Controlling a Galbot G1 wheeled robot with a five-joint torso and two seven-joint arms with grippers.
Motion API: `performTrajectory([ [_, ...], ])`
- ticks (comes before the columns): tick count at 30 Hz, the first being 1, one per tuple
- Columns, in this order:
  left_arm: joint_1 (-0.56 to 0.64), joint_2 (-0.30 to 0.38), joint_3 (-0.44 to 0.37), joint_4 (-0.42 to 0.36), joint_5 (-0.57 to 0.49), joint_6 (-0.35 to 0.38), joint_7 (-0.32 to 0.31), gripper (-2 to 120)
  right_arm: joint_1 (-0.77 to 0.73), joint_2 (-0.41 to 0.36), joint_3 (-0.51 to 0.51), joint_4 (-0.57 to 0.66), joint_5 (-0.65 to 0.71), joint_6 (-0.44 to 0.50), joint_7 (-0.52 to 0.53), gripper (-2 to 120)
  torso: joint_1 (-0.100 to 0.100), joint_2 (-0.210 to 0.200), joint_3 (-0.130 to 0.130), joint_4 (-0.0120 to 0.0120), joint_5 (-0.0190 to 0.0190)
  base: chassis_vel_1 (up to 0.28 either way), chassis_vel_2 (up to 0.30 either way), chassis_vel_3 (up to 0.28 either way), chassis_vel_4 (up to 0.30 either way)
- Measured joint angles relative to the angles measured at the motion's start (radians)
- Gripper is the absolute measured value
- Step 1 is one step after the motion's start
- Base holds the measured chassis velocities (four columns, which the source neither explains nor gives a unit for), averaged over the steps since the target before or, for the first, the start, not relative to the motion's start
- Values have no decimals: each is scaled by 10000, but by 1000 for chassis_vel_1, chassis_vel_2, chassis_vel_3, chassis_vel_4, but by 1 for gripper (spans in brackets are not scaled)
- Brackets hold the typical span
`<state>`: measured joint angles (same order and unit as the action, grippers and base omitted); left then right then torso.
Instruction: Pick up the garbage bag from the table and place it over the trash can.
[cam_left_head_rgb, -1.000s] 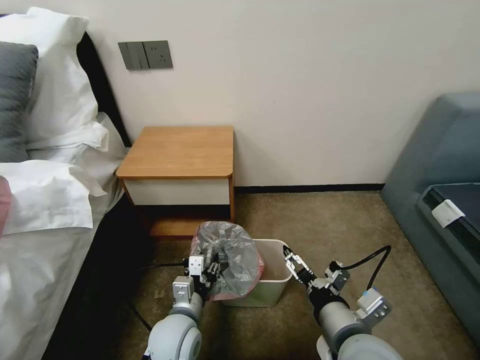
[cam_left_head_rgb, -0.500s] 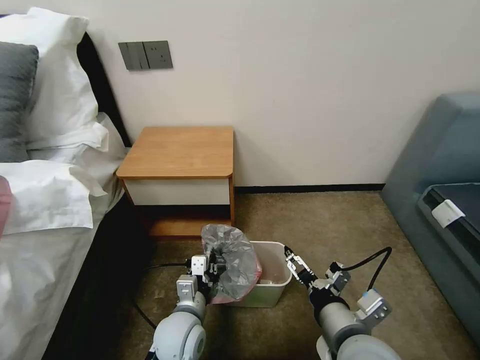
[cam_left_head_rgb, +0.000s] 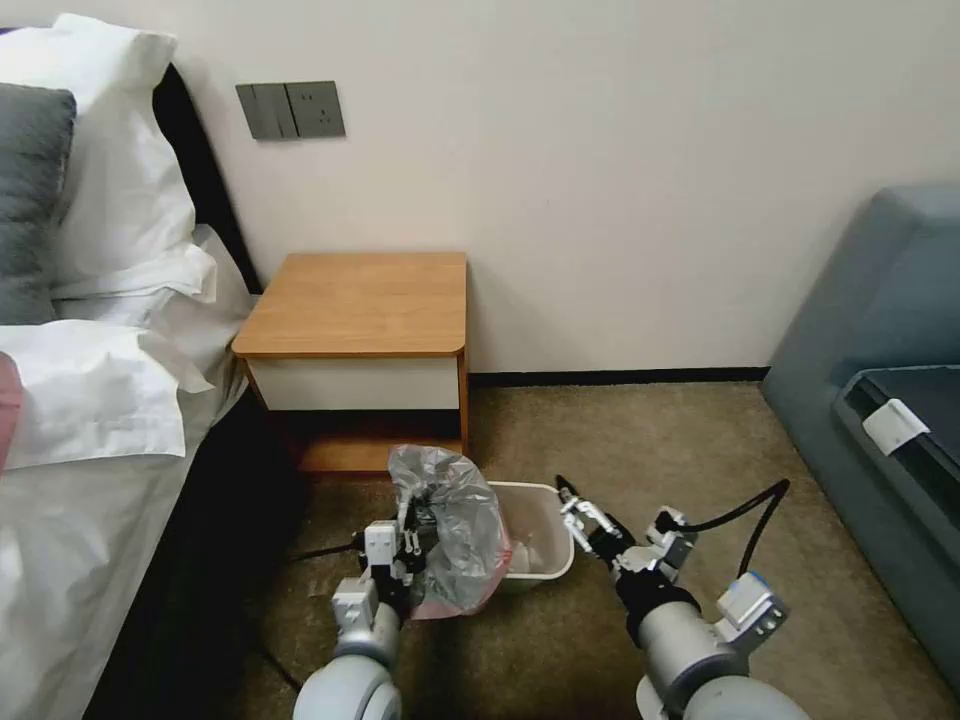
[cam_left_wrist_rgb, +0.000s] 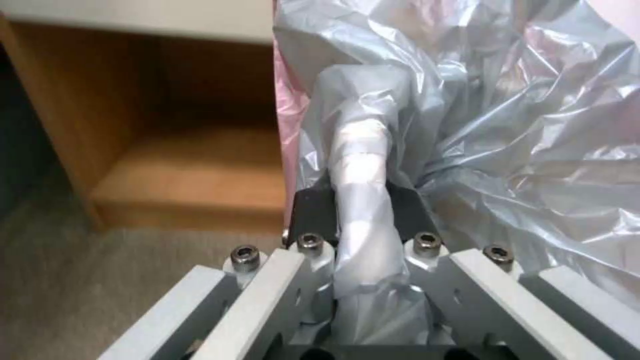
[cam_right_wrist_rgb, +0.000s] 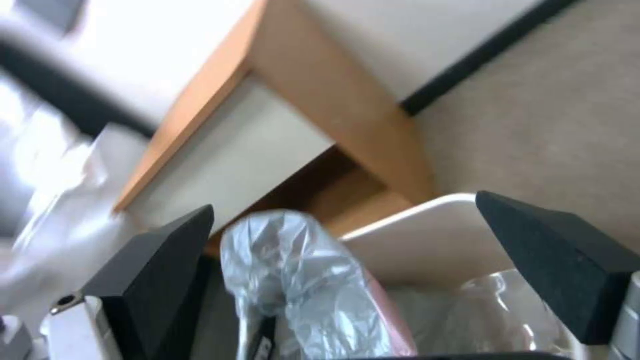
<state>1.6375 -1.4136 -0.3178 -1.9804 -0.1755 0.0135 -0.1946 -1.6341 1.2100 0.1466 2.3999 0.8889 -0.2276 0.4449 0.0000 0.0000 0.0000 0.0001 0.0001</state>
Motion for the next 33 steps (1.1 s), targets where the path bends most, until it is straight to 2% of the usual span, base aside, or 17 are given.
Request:
performTrajectory([
  [4,179,-226,-205,-152,94,-611,448,8,869,-296,-679,-657,-416,-239,-456,100,0,0,0,0,-1,0,0,0,0],
  [8,277,-247,-303,-264,100,-952,756,8,1452,-302,-999,-1130,-289,-454,-407,100,0,0,0,0,0,0,0,0,0],
  [17,467,-204,-482,-513,101,-1334,1121,8,2257,-261,-1362,-1982,195,-620,-326,96,0,0,0,-2,-1,0,0,0,0],
  [20,495,-213,-560,-589,101,-1344,1166,8,2457,-130,-1515,-2240,326,-531,-344,82,1,0,0,-2,-1,0,0,0,0],
  [23,505,-214,-598,-605,99,-1345,1169,8,2507,-88,-1585,-2324,333,-477,-391,76,1,0,0,-1,-2,0,0,0,0],
  [25,507,-199,-659,-621,95,-1344,1170,8,2598,-21,-1681,-2461,336,-377,-481,64,1,0,0,-2,-2,0,0,0,0],
  [27,506,-195,-668,-621,92,-1344,1170,8,2624,-4,-1699,-2495,336,-354,-494,61,1,0,0,-1,-2,0,0,0,0],
  [29,493,-186,-685,-621,79,-1344,1171,8,2695,46,-1744,-2591,334,-310,-526,48,1,0,0,-1,-2,0,0,0,0],
  [31,487,-185,-689,-621,71,-1343,1170,8,2715,65,-1753,-2623,333,-297,-544,45,1,0,0,-2,-2,0,0,0,0],
  [33,476,-183,-695,-621,52,-1328,1171,8,2764,127,-1767,-2706,310,-251,-606,34,1,0,0,-1,-2,0,0,0,0],
])
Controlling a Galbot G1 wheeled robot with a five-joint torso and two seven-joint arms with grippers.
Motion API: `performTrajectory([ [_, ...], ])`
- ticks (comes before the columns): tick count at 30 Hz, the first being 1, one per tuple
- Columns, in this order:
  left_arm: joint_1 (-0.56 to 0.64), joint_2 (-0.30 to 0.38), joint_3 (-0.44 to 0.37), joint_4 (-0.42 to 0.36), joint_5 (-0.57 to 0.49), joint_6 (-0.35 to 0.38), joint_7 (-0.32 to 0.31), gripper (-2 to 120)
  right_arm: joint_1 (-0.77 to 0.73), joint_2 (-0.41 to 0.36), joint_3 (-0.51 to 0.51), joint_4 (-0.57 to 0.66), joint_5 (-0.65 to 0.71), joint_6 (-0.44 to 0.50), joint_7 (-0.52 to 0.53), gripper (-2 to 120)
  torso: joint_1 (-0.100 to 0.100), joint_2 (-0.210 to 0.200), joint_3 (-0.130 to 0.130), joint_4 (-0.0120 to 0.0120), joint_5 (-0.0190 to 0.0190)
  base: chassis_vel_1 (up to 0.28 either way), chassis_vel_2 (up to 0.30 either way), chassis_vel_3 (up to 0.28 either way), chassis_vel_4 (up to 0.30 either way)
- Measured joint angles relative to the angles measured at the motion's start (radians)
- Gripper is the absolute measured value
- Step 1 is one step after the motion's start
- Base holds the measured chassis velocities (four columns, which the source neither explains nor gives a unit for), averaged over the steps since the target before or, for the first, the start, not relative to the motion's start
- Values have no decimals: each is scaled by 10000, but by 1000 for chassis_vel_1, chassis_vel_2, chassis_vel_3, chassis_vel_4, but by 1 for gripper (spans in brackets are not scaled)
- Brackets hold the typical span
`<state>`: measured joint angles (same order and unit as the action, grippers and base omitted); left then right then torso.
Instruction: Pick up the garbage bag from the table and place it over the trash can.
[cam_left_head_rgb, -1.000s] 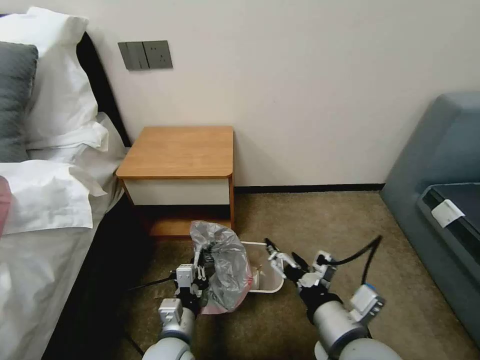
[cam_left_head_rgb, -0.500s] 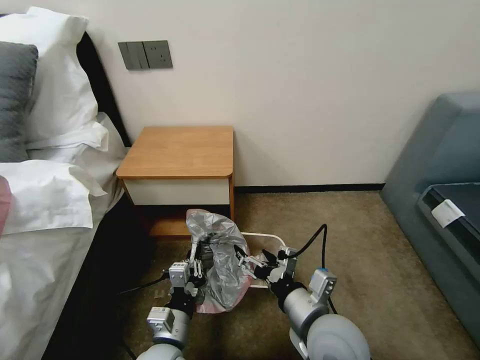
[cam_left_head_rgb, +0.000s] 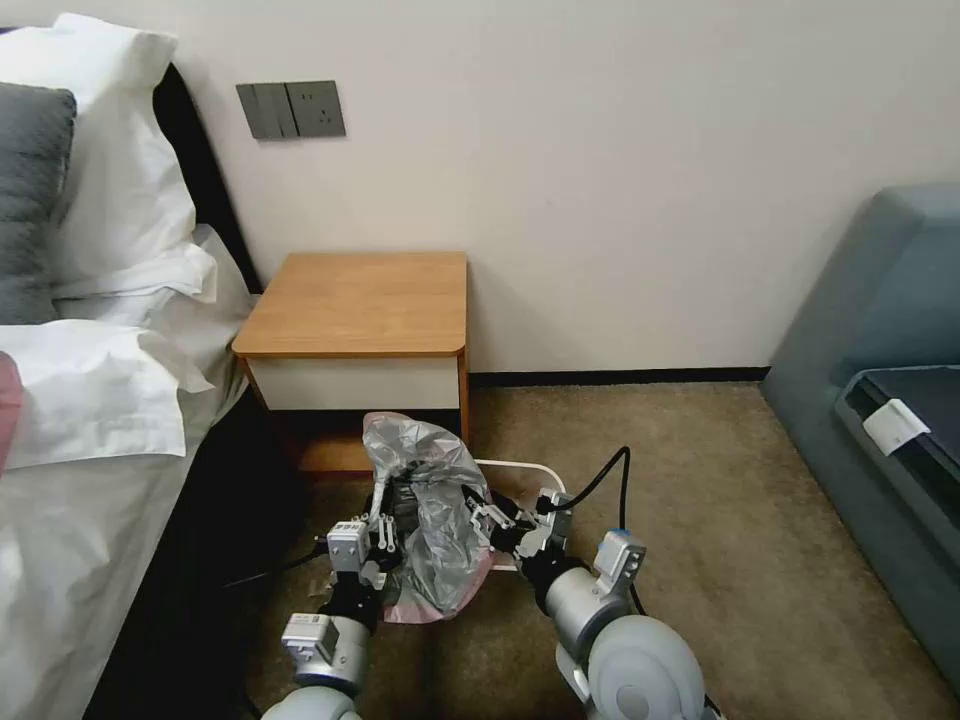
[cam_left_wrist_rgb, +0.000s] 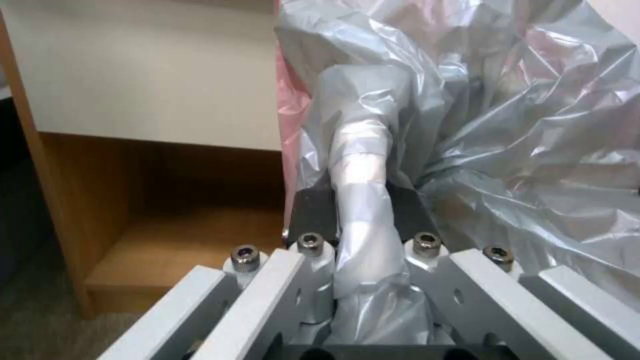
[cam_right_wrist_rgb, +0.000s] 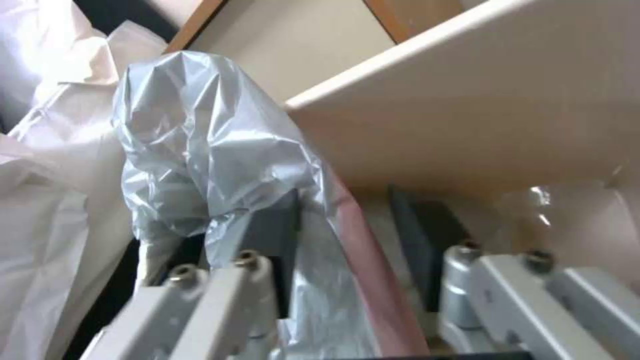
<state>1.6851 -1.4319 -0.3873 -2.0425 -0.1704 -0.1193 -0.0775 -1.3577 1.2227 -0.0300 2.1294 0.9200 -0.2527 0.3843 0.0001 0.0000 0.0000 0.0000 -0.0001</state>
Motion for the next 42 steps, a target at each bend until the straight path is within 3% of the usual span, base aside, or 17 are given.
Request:
performTrajectory([
  [2,0,2,-3,0,-2,2,0,8,5,9,-1,-8,-3,6,-8,32,0,0,0,0,0,0,0,0,0],
  [4,-3,19,-28,0,-23,13,0,8,37,64,-1,-70,-97,50,-72,20,0,-1,0,0,0,0,0,0,0],
  [11,-12,2,-56,0,-98,48,-13,8,56,86,14,-111,-272,114,-186,0,0,-1,0,0,0,0,0,0,0],
  [18,-33,-32,-69,21,-204,153,-127,8,6,96,149,168,-288,134,-183,0,0,0,0,0,3,0,0,0,0],
  [26,-52,-65,-137,59,-443,304,-309,8,-12,-453,944,1625,99,45,-143,0,-1,0,-1,-1,1,0,0,0,0],
  [35,24,-167,-140,-75,-679,283,-318,8,1324,-755,1429,691,599,-168,439,0,-1,-1,0,1,3,0,0,0,0],
  [42,5,-259,-241,-181,-1111,254,-318,8,1358,-1052,1697,730,1066,-557,1018,0,-2,-1,0,1,1,0,0,0,0],
])
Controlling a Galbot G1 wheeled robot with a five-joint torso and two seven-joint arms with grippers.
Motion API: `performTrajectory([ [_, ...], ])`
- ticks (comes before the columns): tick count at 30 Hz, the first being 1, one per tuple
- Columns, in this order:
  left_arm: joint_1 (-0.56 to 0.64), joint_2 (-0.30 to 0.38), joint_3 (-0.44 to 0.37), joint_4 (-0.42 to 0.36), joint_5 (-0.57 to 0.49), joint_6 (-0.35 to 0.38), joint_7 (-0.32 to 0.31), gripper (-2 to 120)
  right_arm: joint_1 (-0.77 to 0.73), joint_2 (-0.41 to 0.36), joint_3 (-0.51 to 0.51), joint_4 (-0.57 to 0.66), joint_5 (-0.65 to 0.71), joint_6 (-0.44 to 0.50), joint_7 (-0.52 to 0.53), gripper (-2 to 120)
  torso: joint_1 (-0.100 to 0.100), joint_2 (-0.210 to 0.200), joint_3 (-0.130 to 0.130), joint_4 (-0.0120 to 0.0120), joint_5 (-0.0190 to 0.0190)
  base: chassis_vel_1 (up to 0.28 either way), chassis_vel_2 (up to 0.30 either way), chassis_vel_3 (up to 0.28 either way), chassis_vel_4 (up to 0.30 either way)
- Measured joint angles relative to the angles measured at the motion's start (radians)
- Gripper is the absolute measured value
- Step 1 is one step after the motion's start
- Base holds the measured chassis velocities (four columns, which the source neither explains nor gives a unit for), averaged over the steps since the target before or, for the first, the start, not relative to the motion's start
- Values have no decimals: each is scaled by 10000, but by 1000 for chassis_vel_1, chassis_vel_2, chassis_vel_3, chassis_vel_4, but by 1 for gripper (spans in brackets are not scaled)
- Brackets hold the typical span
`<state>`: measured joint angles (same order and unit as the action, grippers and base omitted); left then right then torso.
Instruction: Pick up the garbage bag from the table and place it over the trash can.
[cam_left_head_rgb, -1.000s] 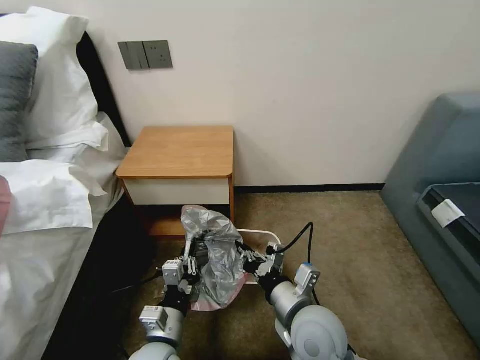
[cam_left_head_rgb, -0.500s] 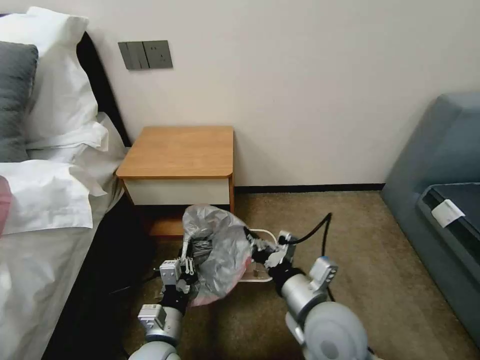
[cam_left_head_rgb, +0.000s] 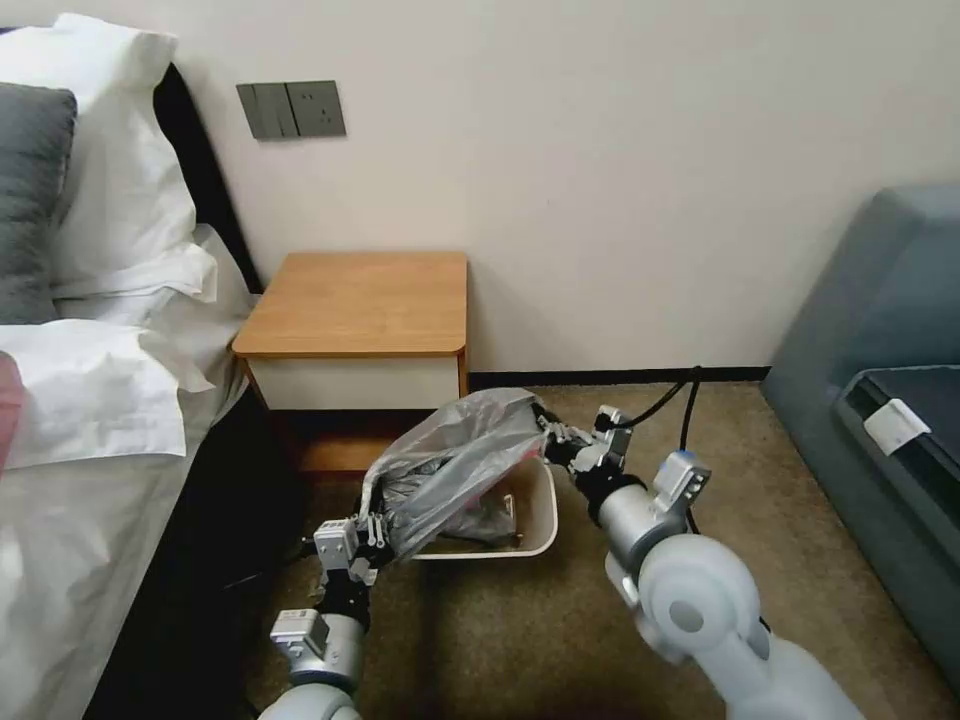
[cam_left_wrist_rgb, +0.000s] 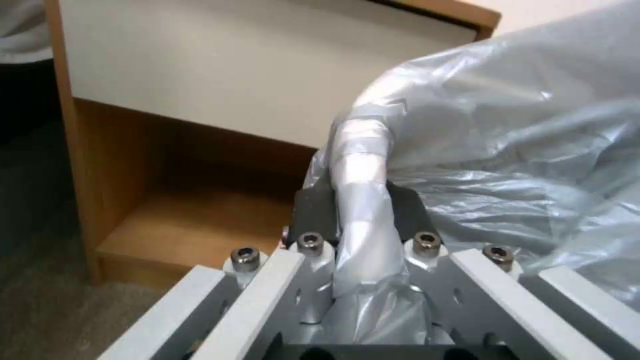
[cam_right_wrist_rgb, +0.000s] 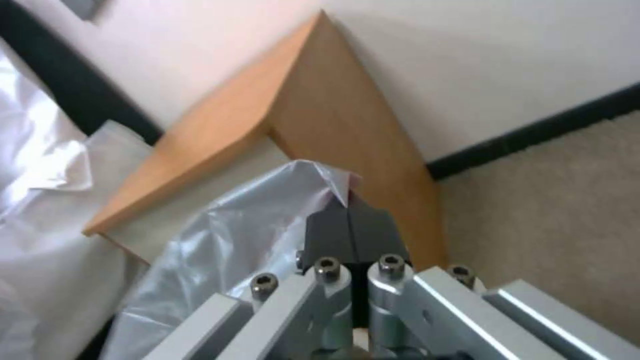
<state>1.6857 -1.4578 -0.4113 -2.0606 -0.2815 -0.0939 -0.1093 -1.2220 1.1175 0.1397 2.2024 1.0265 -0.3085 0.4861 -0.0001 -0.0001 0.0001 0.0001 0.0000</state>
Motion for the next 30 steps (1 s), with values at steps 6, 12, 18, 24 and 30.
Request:
performTrajectory([
  [6,-122,-81,-265,-2,-631,8,0,8,-382,-181,223,460,393,-121,352,0,1,0,-1,-1,0,0,0,0,0],
  [12,-163,-84,-357,-41,-1123,50,114,8,-714,-132,243,540,482,-166,362,0,0,1,-1,-1,0,0,0,0,0],
  [18,-160,21,-543,-76,-1263,101,485,8,-833,24,302,560,719,-261,273,2,1,0,-1,-2,-1,0,0,0,0],
  [24,-140,79,-586,-127,-1309,102,554,8,-663,80,318,491,944,-427,472,19,0,1,-1,0,0,0,0,0,0],
  [30,-196,96,-644,-153,-1533,165,557,8,-935,115,393,523,967,-472,671,45,1,0,-1,-1,-1,0,0,0,0],
])
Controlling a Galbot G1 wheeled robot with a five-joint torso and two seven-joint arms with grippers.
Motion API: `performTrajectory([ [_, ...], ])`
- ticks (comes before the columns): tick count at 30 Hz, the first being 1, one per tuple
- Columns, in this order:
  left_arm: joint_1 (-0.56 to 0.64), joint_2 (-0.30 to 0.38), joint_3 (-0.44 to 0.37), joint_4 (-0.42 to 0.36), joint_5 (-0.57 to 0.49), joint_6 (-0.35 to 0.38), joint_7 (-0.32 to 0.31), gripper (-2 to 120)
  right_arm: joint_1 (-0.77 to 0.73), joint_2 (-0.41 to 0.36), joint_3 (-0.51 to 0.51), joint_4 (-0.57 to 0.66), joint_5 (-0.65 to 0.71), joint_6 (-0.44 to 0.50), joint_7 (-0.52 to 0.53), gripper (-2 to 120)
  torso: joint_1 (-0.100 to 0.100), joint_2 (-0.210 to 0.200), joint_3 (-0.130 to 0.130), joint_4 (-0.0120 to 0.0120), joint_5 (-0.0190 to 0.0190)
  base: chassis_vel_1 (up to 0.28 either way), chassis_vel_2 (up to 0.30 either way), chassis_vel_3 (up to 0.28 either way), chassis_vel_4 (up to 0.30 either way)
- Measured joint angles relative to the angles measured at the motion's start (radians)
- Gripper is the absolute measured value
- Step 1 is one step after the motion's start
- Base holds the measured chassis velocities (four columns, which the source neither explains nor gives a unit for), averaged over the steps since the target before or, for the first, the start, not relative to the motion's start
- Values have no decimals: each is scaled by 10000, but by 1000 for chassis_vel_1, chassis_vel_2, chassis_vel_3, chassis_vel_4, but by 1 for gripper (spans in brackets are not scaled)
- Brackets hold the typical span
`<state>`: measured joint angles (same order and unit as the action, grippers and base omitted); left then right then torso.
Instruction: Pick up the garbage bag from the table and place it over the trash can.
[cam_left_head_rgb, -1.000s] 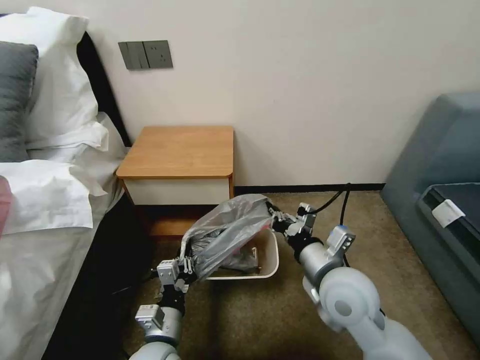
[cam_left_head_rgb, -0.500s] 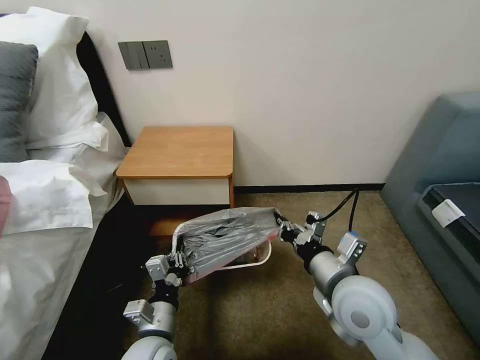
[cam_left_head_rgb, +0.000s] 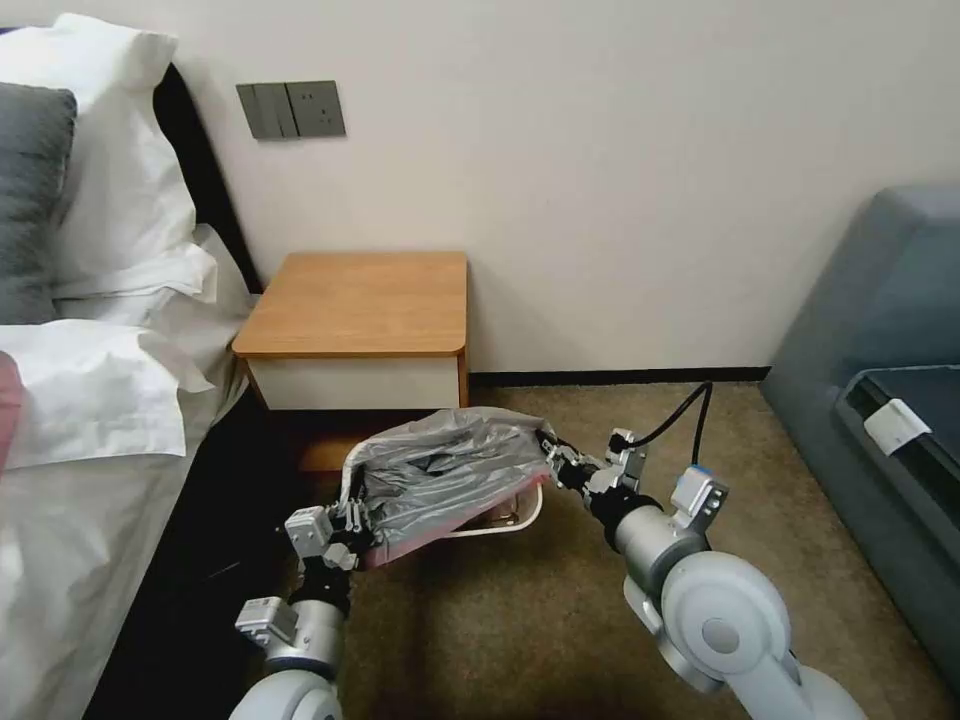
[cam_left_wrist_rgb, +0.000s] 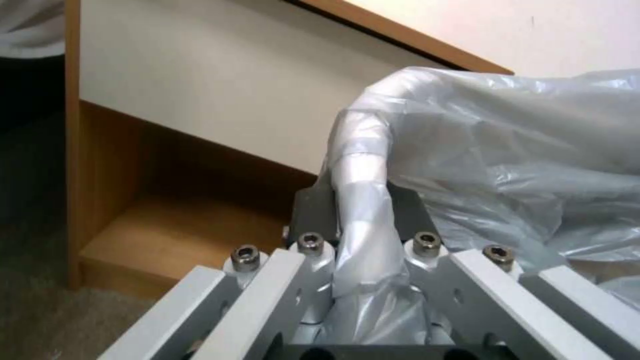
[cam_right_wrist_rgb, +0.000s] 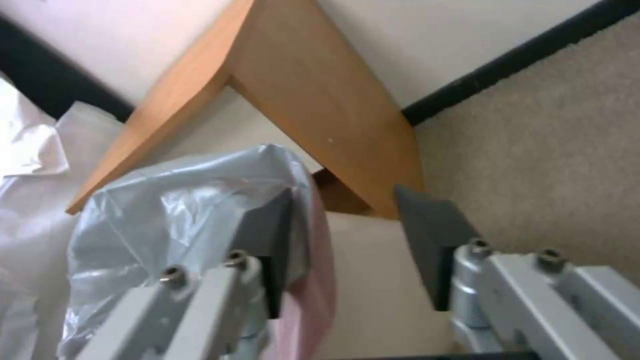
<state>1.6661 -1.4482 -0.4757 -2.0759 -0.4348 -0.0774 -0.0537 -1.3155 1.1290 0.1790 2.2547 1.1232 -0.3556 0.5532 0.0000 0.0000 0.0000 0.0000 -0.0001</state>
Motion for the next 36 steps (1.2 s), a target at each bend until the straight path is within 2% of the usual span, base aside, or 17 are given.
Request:
performTrajectory([
  [2,-9,2,-2,0,-29,7,-5,8,-46,13,7,22,7,0,50,48,-1,0,0,0,0,0,0,0,0],
  [5,-31,2,-3,0,-154,24,-25,8,-198,78,71,53,120,2,171,62,-1,0,0,0,0,0,0,0,0],
  [6,-31,2,-3,0,-154,24,-25,8,-198,78,71,53,120,2,171,62,-1,0,0,0,0,0,0,0,0],
  [8,-44,-7,-23,-12,-322,80,-78,8,-415,134,121,77,127,3,243,76,0,0,0,0,0,0,0,0,0],
  [12,-60,-7,-69,-46,-430,127,-104,8,-595,143,132,90,42,4,221,84,0,0,0,0,1,0,0,0,0],
  [15,-88,12,-140,-107,-609,217,-160,8,-898,204,134,100,-184,-8,35,97,0,0,0,1,0,0,0,0,0],
  [19,-98,23,-160,-148,-673,260,-170,8,-1065,249,119,64,-349,-12,-76,100,0,0,0,0,1,0,0,0,0],
  [21,-93,87,-250,-294,-914,412,-204,8,-1487,332,104,-64,-826,-20,-455,100,-1,0,0,0,0,0,0,0,0],
  [36,-116,135,-448,-518,-1513,699,-162,8,-1879,412,87,-6,-1095,-28,-742,100,0,1,0,-1,0,0,0,0,0],
])
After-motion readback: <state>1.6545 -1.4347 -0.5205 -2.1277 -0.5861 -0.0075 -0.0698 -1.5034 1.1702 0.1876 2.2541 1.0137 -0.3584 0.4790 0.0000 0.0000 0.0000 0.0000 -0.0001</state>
